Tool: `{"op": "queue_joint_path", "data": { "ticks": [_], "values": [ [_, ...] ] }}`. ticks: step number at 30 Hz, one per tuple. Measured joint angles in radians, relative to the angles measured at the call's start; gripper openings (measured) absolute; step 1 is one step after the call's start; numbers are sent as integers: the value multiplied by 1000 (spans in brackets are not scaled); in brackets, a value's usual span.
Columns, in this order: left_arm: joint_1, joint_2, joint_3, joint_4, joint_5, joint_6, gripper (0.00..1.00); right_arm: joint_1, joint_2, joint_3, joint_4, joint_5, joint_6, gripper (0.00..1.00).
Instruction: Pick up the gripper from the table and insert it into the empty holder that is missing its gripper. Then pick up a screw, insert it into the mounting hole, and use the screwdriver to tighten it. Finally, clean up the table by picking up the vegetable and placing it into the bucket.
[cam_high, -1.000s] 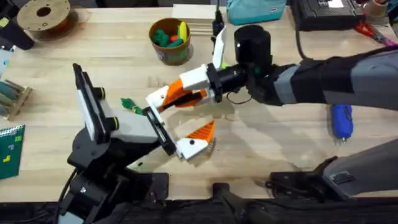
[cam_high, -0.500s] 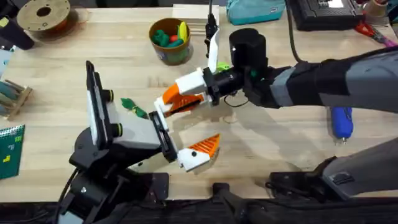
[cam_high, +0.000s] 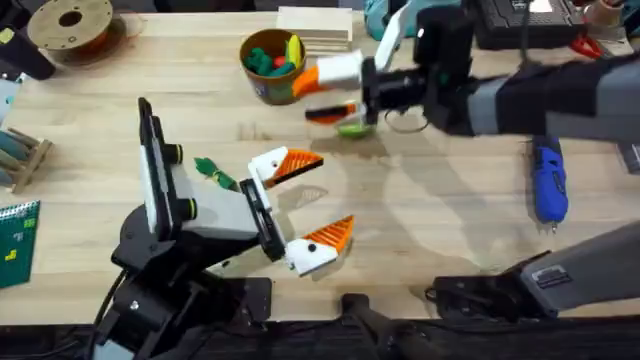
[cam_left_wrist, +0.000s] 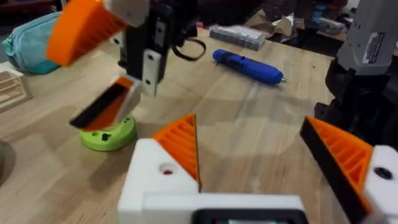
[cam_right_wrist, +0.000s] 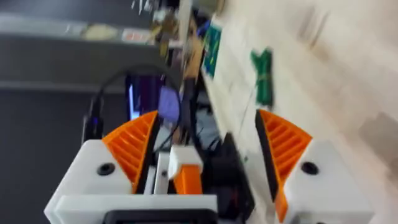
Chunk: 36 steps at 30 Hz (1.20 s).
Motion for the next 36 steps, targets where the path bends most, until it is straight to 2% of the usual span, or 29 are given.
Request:
{"op": "queue_joint_path", "data": {
  "ticks": [2,8,11,14,17,19,20,21,23,24,31,36],
  "values": [
    [0,0,0,0,0,0,987,-30,-1,49,-114,30,-53,890],
    [0,0,0,0,0,2,987,-61,-28,210,-625,201,-305,891],
    [0,0,0,0,0,3,987,-43,-68,297,-873,360,-437,891],
    [0,0,0,0,0,3,987,4,-106,359,-1011,582,-545,891],
    [0,0,0,0,0,3,987,68,-117,379,-1071,799,-607,894],
    [0,0,0,0,0,3,987,105,-109,379,-1098,903,-631,892],
    [0,0,0,0,0,3,987,121,-101,379,-1099,941,-642,870],
    [0,0,0,0,0,3,987,130,-95,379,-1099,969,-651,806],
    [0,0,0,0,0,3,987,140,-82,379,-1097,1013,-676,638],
    [0,0,0,0,0,3,987,142,-76,379,-1097,1032,-687,609],
    [0,0,0,0,0,3,987,160,-2,379,-1075,1109,-731,612],
    [0,0,0,0,0,3,987,197,66,379,-1040,1143,-748,497]
  ]
}}
